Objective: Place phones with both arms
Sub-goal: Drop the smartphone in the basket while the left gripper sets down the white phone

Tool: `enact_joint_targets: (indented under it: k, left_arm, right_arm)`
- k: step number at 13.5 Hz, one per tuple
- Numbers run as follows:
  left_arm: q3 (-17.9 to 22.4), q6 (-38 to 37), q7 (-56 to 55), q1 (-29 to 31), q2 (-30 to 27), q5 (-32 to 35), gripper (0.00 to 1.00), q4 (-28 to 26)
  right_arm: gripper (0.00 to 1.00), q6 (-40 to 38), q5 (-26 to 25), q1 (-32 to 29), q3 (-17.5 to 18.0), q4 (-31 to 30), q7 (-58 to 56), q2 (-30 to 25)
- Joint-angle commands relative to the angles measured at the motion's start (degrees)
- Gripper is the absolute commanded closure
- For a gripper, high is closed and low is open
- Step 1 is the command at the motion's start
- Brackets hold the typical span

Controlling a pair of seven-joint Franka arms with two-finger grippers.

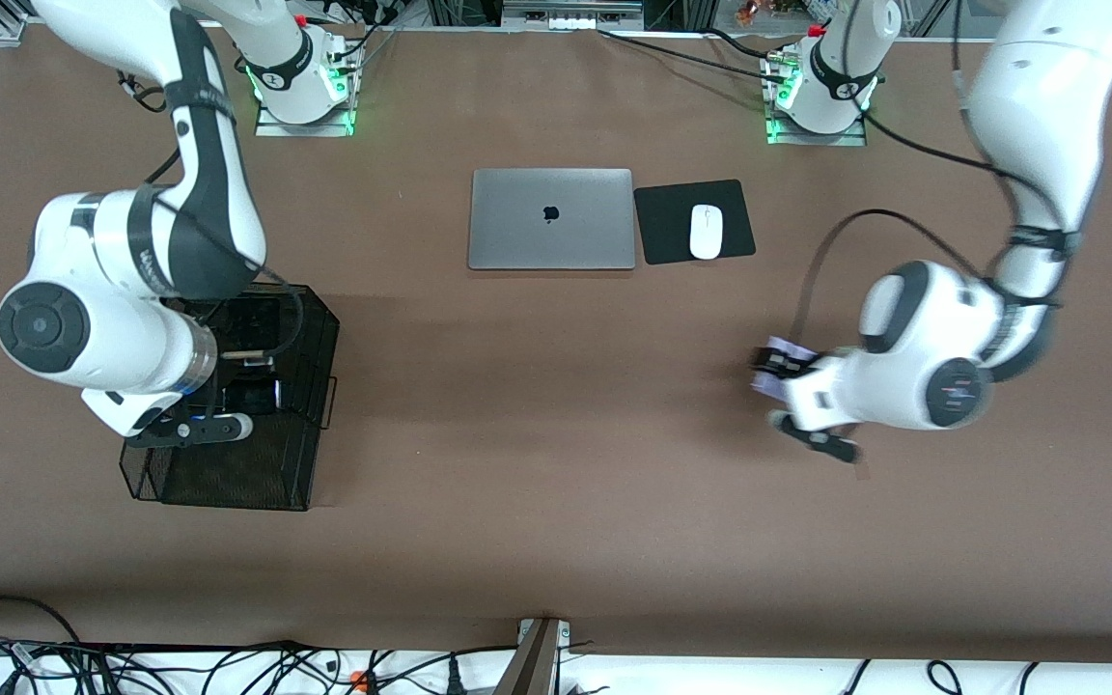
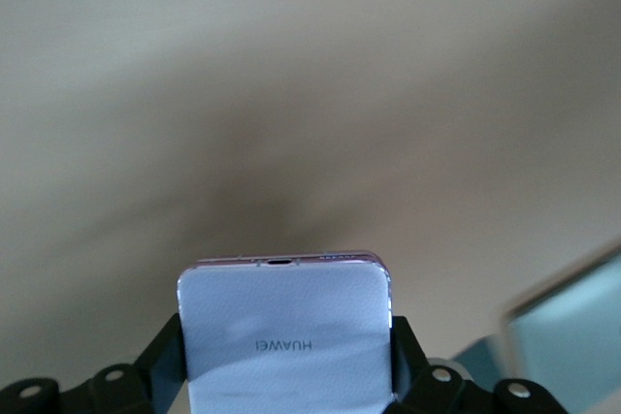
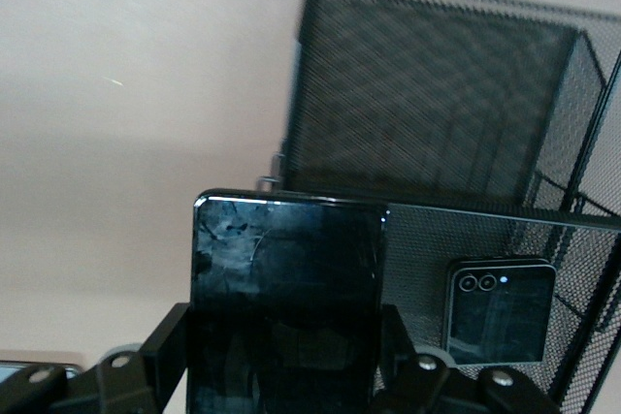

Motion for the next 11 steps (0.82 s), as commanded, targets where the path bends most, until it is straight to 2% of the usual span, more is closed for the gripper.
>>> enact_joint_targets:
  k: [1,3,5,6,7,8,9,11]
  left_arm:
    - [0.74,11.8,-1.51,-9.21,5.14,-3.63,0.77,1.41]
    - [1.09,22.89,-7.55,-15.46,8.66,-2.93,0.82,1.41]
    - [4.15,28.98,-16.76,-22.14,11.21,-3.01,0.82,2.02]
    - [5.65,31.53,-22.47,-25.74,12.01,-3.36,0.79,2.54]
    - [6.36,32.77,-29.83,-28.21,12.36,-3.45,0.68,2.72]
    - [6.54,33.04,-34.26,-29.1,12.28,-3.11,0.28,2.72]
    - [6.54,32.96,-34.74,-28.77,11.76,-2.84,0.0,2.72]
    - [6.37,32.09,-34.92,-25.97,9.22,-2.58,0.0,2.2]
  right_arm:
    - [1.0,3.22,0.8,0.37,0.08,-6.37,-1.09,-2.18]
    - [1.0,7.95,0.63,0.37,-0.01,-13.21,-2.4,-5.08]
    - [1.0,13.93,0.36,0.37,-0.01,-19.63,-2.94,-7.55]
    - [1.0,15.09,0.54,0.37,-0.01,-20.79,-3.29,-7.55]
    - [1.0,16.06,0.62,0.37,0.08,-21.59,-3.29,-7.47]
    - [1.0,16.68,0.63,0.37,0.08,-21.68,-3.29,-7.29]
    - [1.0,16.77,0.8,0.37,0.08,-21.6,-3.29,-7.12]
    - [1.0,16.6,0.8,0.46,0.17,-21.77,-3.12,-6.94]
